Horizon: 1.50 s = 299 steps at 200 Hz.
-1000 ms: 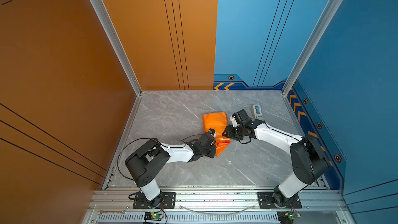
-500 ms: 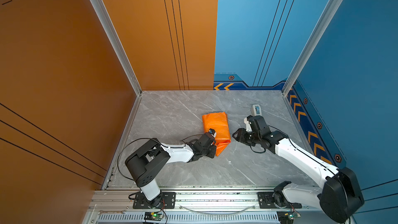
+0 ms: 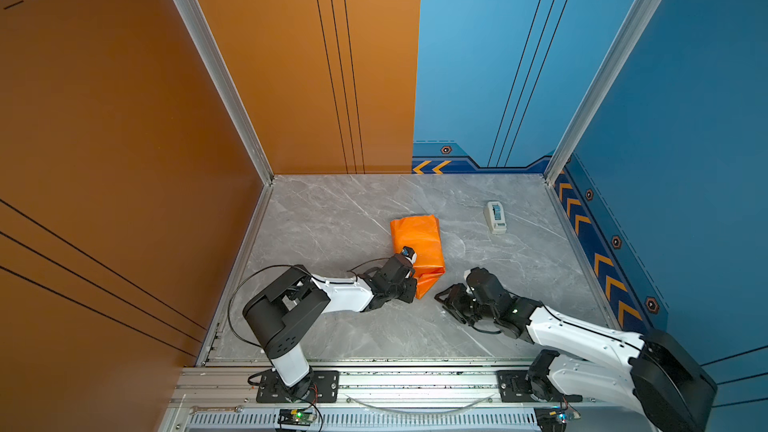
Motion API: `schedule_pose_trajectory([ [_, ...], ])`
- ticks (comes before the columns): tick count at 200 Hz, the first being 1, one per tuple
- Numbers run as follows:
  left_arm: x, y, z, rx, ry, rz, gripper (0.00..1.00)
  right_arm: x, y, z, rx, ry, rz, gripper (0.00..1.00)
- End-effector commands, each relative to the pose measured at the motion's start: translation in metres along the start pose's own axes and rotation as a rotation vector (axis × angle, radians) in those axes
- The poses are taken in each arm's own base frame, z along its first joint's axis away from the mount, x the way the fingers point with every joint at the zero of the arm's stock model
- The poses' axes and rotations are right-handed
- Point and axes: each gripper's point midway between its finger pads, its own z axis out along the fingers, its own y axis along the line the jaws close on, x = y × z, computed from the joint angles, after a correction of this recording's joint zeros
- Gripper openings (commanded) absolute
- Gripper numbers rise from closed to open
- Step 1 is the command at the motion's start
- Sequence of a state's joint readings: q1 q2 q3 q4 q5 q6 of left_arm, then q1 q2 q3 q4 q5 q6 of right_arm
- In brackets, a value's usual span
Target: Wrap the gift box in paper
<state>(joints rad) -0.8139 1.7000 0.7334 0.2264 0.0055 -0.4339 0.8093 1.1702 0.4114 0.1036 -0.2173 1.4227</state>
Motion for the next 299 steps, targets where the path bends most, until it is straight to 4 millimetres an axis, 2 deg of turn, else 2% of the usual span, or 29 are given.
schedule_pose_trajectory([
  [1, 0.026, 0.013, 0.006, -0.016, 0.076, -0.007, 0.14, 0.005, 0.025, 0.017, -0.11, -0.016, 0.08, 0.44],
  [34, 0.027, 0.013, 0.005, -0.007, 0.073, -0.006, 0.14, 0.014, 0.031, 0.044, -0.12, 0.01, 0.1, 0.41],
  [64, 0.023, 0.012, 0.003, 0.0, 0.063, -0.005, 0.15, 0.008, 0.024, 0.055, -0.087, -0.024, 0.112, 0.4],
  [91, 0.021, 0.014, 0.001, -0.005, 0.055, -0.008, 0.15, -0.003, 0.01, 0.055, -0.058, -0.079, 0.137, 0.39],
  [130, 0.02, 0.014, 0.001, -0.001, 0.055, -0.007, 0.15, -0.018, 0.009, 0.057, -0.057, -0.114, 0.134, 0.37],
  [194, 0.018, 0.013, 0.0, 0.004, 0.05, -0.007, 0.15, -0.019, 0.012, 0.071, -0.085, -0.095, 0.157, 0.33],
  [250, 0.016, 0.013, -0.002, 0.005, 0.047, -0.008, 0.15, -0.029, 0.012, 0.074, -0.081, -0.119, 0.139, 0.29],
  [299, 0.014, 0.013, -0.002, 0.006, 0.041, -0.01, 0.15, -0.029, 0.015, 0.077, -0.09, -0.111, 0.147, 0.22],
])
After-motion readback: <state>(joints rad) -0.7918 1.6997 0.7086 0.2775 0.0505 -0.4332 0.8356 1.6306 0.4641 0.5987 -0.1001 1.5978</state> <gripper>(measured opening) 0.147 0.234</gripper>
